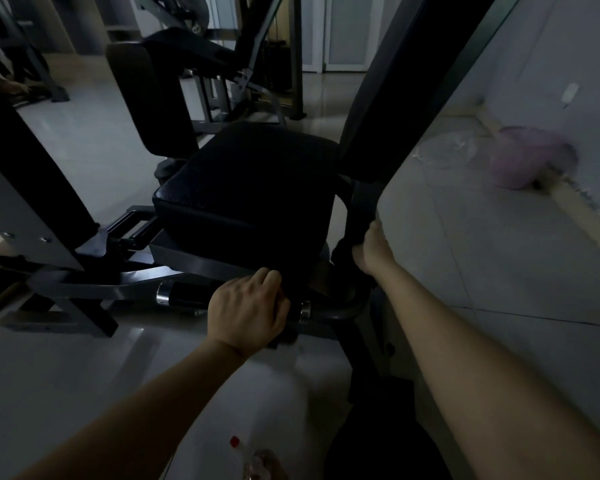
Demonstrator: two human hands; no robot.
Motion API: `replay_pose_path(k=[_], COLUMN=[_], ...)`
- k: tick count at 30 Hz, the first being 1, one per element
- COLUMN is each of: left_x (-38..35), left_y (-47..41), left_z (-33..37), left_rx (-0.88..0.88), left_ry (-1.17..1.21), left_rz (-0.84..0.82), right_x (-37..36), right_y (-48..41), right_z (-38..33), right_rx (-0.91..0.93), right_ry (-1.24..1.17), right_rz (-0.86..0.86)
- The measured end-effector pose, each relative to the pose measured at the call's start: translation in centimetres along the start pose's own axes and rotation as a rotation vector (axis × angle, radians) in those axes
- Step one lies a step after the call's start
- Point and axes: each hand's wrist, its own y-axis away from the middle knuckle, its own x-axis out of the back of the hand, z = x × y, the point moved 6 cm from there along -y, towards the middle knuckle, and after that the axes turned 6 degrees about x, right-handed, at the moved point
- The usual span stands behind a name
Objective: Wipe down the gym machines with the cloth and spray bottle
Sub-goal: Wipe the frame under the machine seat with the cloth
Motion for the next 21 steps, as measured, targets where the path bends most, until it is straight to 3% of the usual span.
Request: replay_pose_path(k=[6,8,13,15,18,21], left_x=[0.0,-0.2,0.0,0.0,-0.1,-0.1], left_y=[0.2,0.3,0.2,0.2,0.4,0.3], left_z=[-0.1,-0.2,-0.2,-0.2,-0.3,-0.3], left_rx=[0.037,0.039,0.038,0.029,0.009,0.006], left_ry=[0.019,0.039,0.044,0.047,0.069,0.068], left_rz=[-0.030,-0.041,-0.014,-0.006,0.007,0.006], right_x=[0.4,0.0,-3.3,-4.9,-4.8,-1.8], right_y=[8.9,12.1,18.0,19.7,19.7,15.3], right_z=[-1.3,-1.1,-1.8,-3.0,-3.1,-0.9], right_rx=[0.065,0.037,-0.113,-0.101,-0.092,-0.093], right_ry=[-0.104,-0.272,-0.594,-0.664,-0.634,-0.426], right_rz=[-0.004,0.027,0.307,0.341,0.280,0.223])
